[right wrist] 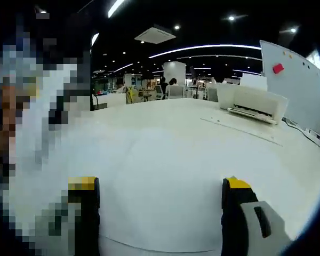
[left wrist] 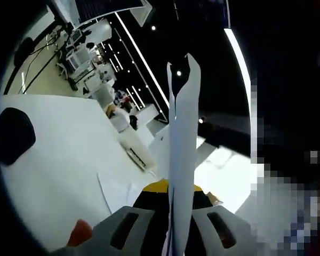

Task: Organize the stack of printing papers by aligning and flattening the scattered papers on the table

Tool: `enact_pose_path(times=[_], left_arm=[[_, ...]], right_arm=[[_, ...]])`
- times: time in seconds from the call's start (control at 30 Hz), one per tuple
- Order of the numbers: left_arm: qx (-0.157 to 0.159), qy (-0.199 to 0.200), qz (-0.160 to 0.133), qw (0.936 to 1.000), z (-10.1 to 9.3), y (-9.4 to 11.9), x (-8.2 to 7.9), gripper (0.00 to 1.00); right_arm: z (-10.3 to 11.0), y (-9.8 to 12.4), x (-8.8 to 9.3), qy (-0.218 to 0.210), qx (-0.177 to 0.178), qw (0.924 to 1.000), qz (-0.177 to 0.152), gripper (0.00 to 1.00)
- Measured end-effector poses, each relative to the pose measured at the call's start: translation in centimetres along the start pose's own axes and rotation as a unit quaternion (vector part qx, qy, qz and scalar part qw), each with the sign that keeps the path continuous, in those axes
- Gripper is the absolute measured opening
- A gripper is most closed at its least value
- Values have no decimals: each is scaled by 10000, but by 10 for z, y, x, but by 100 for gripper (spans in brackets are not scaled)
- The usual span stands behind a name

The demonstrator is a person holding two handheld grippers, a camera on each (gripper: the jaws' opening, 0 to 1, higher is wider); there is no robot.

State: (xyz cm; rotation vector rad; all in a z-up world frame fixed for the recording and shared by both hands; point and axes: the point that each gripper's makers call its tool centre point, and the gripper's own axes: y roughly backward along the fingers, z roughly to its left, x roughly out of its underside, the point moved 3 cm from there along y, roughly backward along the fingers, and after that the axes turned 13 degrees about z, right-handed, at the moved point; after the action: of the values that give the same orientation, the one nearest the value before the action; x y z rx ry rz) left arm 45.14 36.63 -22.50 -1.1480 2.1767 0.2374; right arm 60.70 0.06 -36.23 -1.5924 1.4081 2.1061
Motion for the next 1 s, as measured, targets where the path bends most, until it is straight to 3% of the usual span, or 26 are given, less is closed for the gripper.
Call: enact_pose_path(times=[0.4, 0.73, 1.0], left_arm=[[5, -1, 0, 10000, -2, 0, 3, 6], [8, -1, 12, 10000, -1, -1, 3, 6], [4, 6, 3, 10000, -2, 0, 4, 6]], right_arm=[[-5, 2, 1, -102, 54, 9998, -143, 79], [-13, 3, -1, -140, 80, 9998, -154, 60], [-11, 3, -1, -118, 76, 9998, -165, 59]])
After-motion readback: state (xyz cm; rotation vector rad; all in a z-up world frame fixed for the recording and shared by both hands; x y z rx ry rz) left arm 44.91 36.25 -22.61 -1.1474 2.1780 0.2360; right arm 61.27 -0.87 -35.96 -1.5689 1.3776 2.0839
